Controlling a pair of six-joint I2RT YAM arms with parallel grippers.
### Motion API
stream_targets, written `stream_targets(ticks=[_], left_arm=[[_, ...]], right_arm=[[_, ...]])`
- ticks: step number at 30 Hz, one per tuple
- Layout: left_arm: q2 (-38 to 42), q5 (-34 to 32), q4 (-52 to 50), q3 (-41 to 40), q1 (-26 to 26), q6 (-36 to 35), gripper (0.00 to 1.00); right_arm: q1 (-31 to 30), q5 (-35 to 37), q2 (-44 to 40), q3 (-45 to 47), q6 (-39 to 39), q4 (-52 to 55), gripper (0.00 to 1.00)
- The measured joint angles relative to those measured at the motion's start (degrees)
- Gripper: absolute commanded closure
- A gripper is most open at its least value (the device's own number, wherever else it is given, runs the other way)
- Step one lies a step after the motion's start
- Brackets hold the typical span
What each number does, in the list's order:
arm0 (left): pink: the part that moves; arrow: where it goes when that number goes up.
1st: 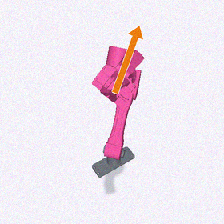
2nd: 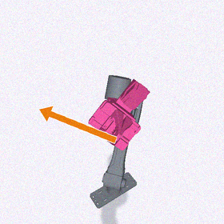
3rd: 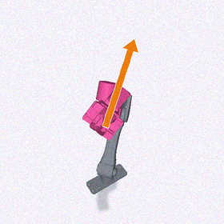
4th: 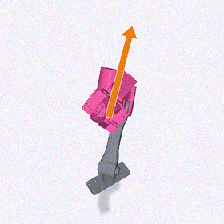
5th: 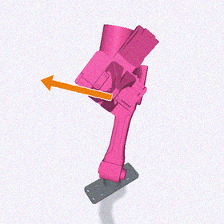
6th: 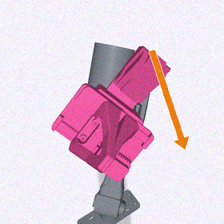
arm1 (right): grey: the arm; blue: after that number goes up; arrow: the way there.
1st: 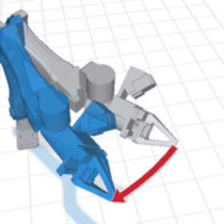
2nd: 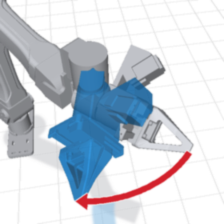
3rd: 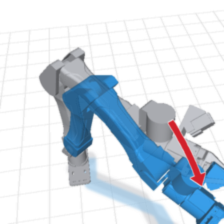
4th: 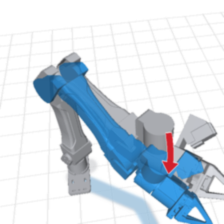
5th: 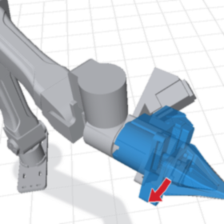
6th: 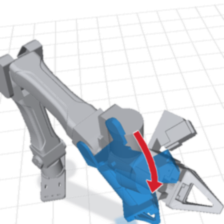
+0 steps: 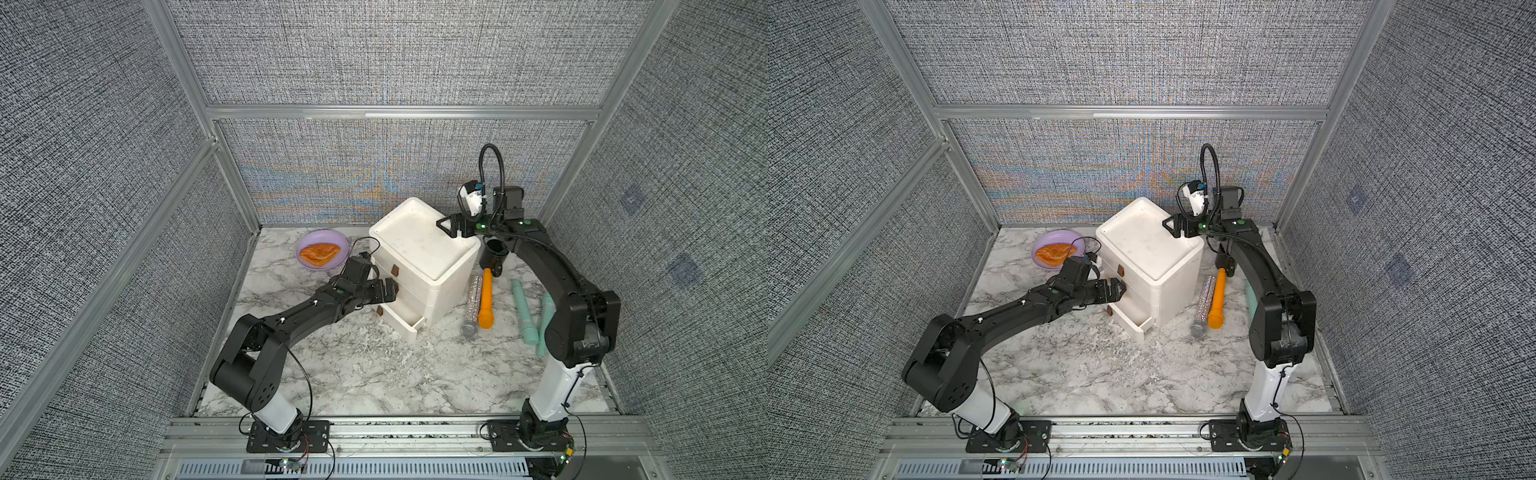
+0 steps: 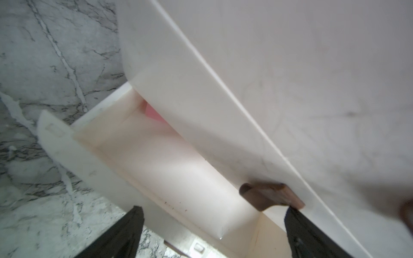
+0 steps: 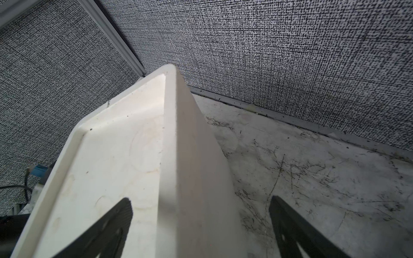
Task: Take the microphone out of the drawer
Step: Close the drawer of the storage box.
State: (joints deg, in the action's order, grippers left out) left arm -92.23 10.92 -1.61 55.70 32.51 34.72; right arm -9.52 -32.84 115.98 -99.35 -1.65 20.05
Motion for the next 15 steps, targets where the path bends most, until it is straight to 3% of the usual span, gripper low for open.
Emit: stream_targets(ticks=[7,15], left_arm=[[0.2,0.1,1.3,-0.6,0.3,0.5,0.00],[5.4,-4.8,-6.0,0.4,0.5,-0.1,0.00]], right_arm=[[0.0,-0.1,0.0,0.0,0.2,0.0,0.02],[0.0,0.0,0.1,-0.1,0.2,0.1,0.02]])
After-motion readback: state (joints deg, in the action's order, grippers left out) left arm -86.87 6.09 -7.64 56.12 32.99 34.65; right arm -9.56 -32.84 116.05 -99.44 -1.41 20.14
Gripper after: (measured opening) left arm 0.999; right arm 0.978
